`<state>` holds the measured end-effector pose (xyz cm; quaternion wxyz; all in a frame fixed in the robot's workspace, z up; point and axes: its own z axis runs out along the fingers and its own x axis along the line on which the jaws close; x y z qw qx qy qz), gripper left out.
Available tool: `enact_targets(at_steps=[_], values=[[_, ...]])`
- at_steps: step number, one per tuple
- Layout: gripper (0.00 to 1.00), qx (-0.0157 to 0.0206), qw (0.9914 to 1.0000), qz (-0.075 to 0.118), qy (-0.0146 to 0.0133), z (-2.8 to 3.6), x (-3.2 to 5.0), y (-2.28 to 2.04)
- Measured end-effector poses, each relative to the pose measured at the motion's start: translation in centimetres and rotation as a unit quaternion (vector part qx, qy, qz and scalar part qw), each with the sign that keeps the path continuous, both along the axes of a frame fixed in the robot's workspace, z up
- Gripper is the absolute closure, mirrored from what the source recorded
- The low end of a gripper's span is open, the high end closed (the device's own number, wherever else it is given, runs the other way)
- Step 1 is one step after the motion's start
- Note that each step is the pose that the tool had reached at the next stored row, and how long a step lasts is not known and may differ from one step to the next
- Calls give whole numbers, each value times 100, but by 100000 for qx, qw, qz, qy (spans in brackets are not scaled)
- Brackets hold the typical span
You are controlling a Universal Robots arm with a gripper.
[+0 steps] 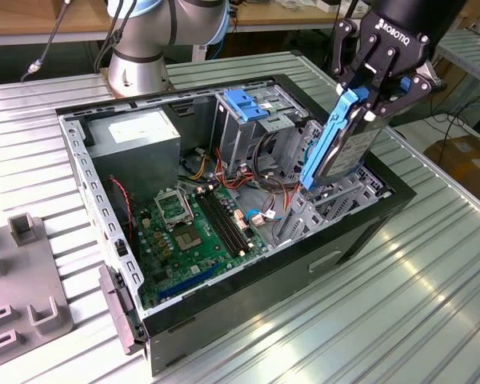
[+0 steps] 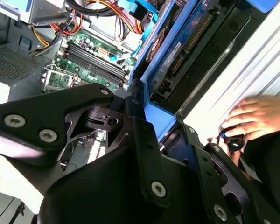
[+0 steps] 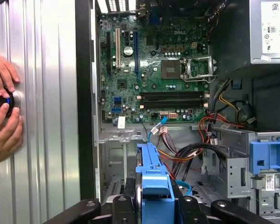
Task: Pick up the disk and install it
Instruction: 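Insert the disk into the insertion slot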
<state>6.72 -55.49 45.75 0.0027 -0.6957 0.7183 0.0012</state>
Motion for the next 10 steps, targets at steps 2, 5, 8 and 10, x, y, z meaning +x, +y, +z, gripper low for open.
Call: enact_targets(at_steps=[2, 5, 8, 10], values=[[63, 15, 100000, -1, 0, -20, 0, -38], [63, 19, 100000, 11, -2, -46, 0, -90], [63, 11, 100000, 104, -3, -59, 0, -99], [63, 9, 100000, 107, -1, -60, 0, -99]])
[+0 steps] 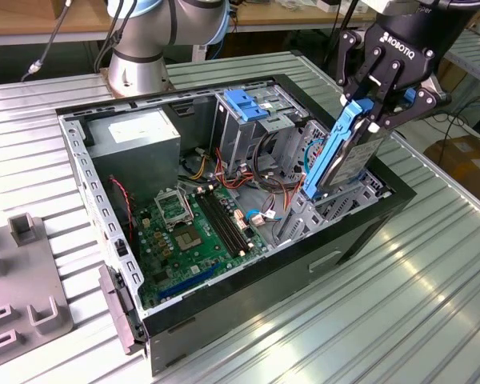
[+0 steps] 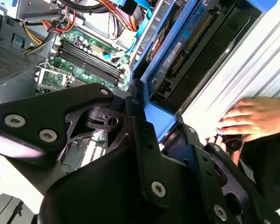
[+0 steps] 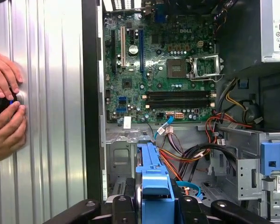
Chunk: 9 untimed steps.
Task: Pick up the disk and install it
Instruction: 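Insert the disk into the insertion slot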
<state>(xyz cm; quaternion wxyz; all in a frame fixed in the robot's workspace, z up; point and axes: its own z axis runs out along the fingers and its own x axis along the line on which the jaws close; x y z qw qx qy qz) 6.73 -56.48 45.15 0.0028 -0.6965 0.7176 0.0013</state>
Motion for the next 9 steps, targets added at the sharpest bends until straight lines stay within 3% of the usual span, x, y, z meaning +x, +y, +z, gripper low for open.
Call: enact_targets(at_steps=[9], values=[[63, 7, 100000, 91, -2, -2, -31, 0]])
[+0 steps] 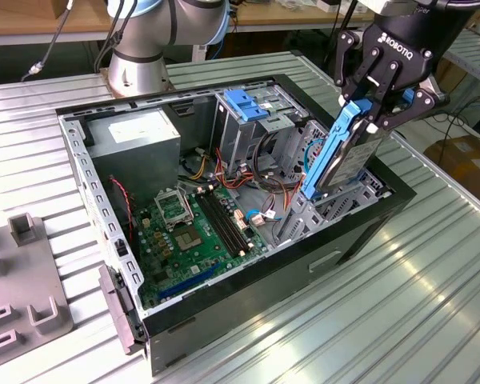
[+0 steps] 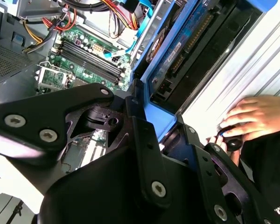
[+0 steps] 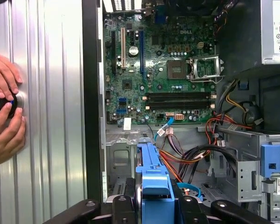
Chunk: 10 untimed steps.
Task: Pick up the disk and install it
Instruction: 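Insert the disk into the insertion slot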
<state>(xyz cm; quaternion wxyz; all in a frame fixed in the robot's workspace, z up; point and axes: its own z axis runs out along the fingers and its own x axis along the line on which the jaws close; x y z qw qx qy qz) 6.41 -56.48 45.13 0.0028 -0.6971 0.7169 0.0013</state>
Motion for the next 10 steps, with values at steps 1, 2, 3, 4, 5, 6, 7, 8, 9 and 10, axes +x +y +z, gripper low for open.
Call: enact_targets(at_steps=[1, 2, 3, 4, 5, 6, 7, 8, 9, 10], values=[[63, -1, 100000, 1, 1, -1, -1, 0], [63, -1, 100000, 3, 1, -2, -1, 0], [63, 2, 100000, -1, 2, -5, -1, 0], [63, -4, 100000, -2, 2, -6, -1, 0], [63, -4, 100000, -1, 2, -8, -1, 0], [63, 2, 100000, -3, 2, -10, 4, 2], [63, 2, 100000, -6, 2, -12, 18, 4], [63, -15, 100000, -5, 4, -13, 50, 7], [63, -13, 100000, 1, 2, -15, 57, 8], [63, -5, 100000, 1, 2, -17, 56, 8]])
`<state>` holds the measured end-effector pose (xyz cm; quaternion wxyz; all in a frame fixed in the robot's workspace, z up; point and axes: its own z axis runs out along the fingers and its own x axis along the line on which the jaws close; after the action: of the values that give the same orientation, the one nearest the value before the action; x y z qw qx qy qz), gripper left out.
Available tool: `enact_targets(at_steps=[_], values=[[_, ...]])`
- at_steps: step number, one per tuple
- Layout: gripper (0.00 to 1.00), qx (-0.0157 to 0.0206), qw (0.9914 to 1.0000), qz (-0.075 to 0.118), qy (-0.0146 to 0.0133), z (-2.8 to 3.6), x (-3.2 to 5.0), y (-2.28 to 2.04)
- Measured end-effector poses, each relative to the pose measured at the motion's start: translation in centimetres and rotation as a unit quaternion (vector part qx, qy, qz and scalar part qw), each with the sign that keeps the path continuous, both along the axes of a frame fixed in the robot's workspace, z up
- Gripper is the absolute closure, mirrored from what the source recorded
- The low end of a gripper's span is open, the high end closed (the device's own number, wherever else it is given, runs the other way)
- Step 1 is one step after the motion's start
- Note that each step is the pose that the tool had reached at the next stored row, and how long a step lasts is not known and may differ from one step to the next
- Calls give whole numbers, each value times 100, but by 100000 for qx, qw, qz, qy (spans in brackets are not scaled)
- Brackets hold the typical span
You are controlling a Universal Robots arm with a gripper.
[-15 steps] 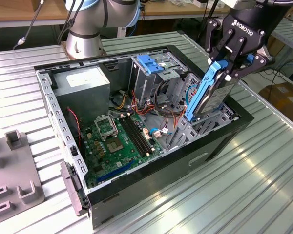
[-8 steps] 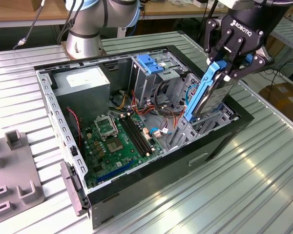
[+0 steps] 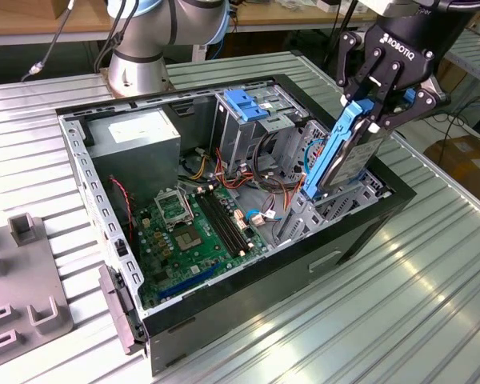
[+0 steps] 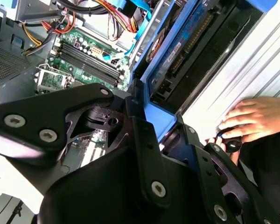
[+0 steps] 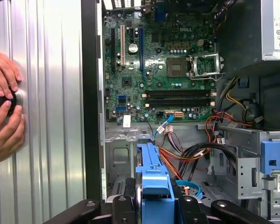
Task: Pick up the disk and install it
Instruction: 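Insert the disk into the insertion slot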
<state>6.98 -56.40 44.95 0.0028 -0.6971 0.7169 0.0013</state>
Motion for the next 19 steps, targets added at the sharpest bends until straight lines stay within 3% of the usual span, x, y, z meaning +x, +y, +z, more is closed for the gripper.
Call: enact_targets(at_steps=[5, 11, 19], values=[[63, 0, 99989, 1512, 1, -7, -7, 2], [63, -4, 99988, 1559, 0, -35, -7, 3], [63, 1, 99988, 1560, 1, -117, -7, 3]])
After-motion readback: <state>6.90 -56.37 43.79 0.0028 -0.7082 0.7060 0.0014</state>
